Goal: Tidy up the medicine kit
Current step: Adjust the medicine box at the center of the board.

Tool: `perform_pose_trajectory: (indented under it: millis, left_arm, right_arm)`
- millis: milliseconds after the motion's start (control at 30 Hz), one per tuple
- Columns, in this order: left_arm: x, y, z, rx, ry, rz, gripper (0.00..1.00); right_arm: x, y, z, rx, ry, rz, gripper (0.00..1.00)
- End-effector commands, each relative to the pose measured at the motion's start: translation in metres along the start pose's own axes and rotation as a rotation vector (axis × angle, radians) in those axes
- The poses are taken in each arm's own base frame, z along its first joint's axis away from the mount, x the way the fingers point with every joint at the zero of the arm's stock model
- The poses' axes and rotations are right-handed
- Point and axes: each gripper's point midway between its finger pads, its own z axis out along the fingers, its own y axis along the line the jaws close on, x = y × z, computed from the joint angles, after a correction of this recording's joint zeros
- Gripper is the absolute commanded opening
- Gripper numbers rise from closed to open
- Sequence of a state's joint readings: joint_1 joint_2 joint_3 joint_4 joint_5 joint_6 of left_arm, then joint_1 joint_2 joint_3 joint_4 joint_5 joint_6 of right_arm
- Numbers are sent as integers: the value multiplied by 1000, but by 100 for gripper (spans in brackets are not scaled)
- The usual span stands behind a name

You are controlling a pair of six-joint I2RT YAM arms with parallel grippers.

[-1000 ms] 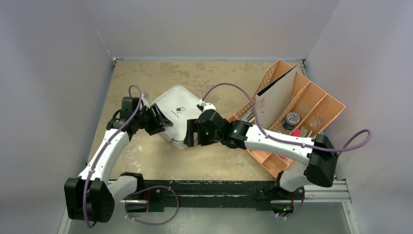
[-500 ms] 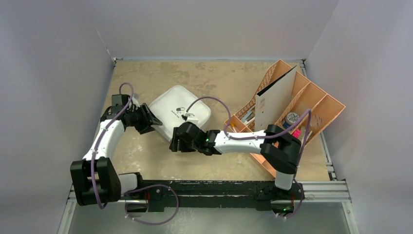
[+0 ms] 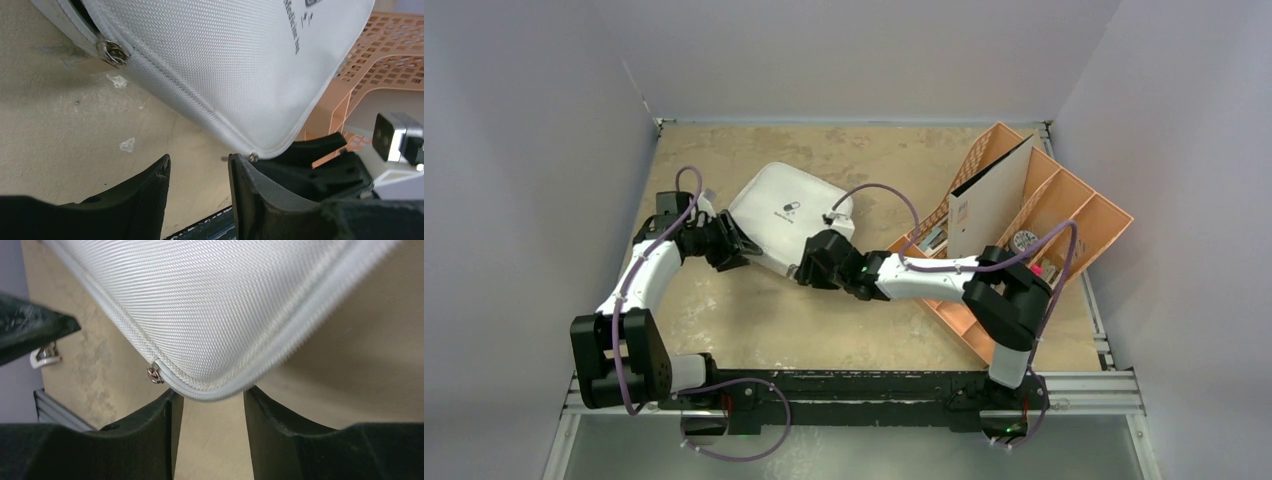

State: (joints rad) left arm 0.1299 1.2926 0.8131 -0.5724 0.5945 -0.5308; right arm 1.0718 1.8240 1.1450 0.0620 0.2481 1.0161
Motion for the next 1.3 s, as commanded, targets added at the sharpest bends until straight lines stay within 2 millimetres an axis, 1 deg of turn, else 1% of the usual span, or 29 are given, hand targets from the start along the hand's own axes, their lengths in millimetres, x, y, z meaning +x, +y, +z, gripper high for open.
perform_pose_trajectory:
  millis: [0,33,100,133,200,267,300,367,500,667,900,1100,1267]
  left_arm:
    - [-11,-18,-2,84,-22,35,44]
    - [-12,-20,-2,93,-24,32,43]
    - [-16,-24,-3,110,-37,24,43]
    - [-19,-28,-4,119,-48,22,43]
    - [-26,-34,-7,132,-75,15,44]
    - [-35,-40,-10,142,-112,13,45]
    - [-42,-41,-10,139,-136,18,45]
    - [-48,-40,-8,129,-146,14,45]
    - [-51,-35,2,116,-122,2,45]
    - [-50,-27,11,104,-102,-9,45]
    - [-49,-25,13,98,-92,-11,45]
    - [-47,-22,15,89,-80,-15,45]
    - [-47,-21,15,81,-78,-16,44]
  right_arm:
    - [-56,-17,-9,34,-159,-1,49]
    - [-59,-15,-12,28,-165,-13,49]
    - [-72,-8,-19,14,-213,-49,49]
    - [-73,-2,-22,3,-219,-66,49]
    - [-70,7,-27,1,-234,-82,49]
    - [-66,16,-28,-14,-254,-90,48]
    - [-64,19,-26,-23,-261,-89,48]
    - [-61,24,-21,-30,-263,-86,48]
    - [-61,25,-10,5,-284,-94,48]
    - [-65,19,-3,68,-320,-89,48]
    - [-69,23,7,96,-354,-107,46]
    - [-71,12,12,146,-396,-111,43]
    - [-72,4,12,174,-410,-118,40]
